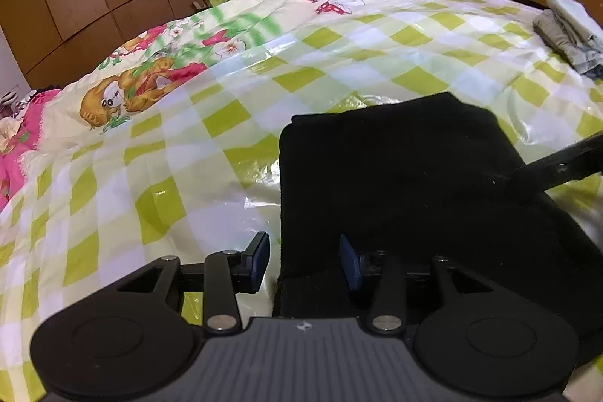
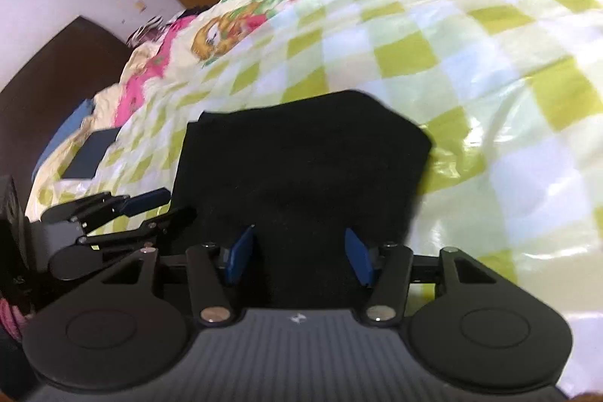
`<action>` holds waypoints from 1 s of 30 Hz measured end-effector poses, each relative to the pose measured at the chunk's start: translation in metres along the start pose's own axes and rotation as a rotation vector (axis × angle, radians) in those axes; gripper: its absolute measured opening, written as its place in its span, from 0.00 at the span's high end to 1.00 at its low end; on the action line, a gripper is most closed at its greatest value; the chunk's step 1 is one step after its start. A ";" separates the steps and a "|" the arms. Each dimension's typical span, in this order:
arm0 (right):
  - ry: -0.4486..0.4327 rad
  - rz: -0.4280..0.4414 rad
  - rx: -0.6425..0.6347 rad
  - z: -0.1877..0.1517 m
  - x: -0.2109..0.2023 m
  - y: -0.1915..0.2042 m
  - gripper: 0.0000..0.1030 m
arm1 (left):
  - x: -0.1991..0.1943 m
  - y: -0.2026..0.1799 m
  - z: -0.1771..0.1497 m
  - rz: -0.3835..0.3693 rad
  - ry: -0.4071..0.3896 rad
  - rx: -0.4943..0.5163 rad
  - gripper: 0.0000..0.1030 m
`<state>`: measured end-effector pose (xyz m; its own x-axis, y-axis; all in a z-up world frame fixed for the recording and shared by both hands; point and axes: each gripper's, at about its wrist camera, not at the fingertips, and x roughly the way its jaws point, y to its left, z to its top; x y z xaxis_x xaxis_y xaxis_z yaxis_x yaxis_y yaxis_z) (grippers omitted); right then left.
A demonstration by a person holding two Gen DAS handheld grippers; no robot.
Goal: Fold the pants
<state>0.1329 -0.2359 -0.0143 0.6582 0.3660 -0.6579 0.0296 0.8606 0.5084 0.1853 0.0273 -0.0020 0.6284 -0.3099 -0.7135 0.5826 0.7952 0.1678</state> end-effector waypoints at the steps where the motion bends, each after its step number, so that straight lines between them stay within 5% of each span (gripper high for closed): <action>1: -0.001 -0.005 -0.004 -0.002 -0.006 -0.002 0.44 | -0.002 0.003 0.001 -0.019 0.000 -0.012 0.47; 4: 0.035 -0.009 0.002 -0.007 -0.002 -0.005 0.43 | -0.003 0.006 0.002 -0.067 0.003 -0.052 0.47; 7: 0.047 -0.011 0.029 -0.008 0.011 -0.007 0.33 | 0.003 0.002 -0.004 -0.065 0.015 -0.057 0.43; 17: 0.054 0.019 0.144 -0.002 0.018 -0.015 0.26 | 0.002 0.006 -0.009 -0.069 0.031 -0.142 0.39; 26: -0.042 0.061 0.196 0.001 -0.016 -0.024 0.29 | -0.007 0.008 -0.020 -0.078 0.018 -0.184 0.38; 30: 0.028 0.091 0.229 0.002 0.012 -0.023 0.28 | -0.007 0.005 -0.020 -0.062 0.019 -0.196 0.38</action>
<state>0.1417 -0.2519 -0.0321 0.6449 0.4504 -0.6175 0.1436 0.7221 0.6767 0.1734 0.0439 -0.0093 0.5835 -0.3529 -0.7315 0.5074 0.8617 -0.0110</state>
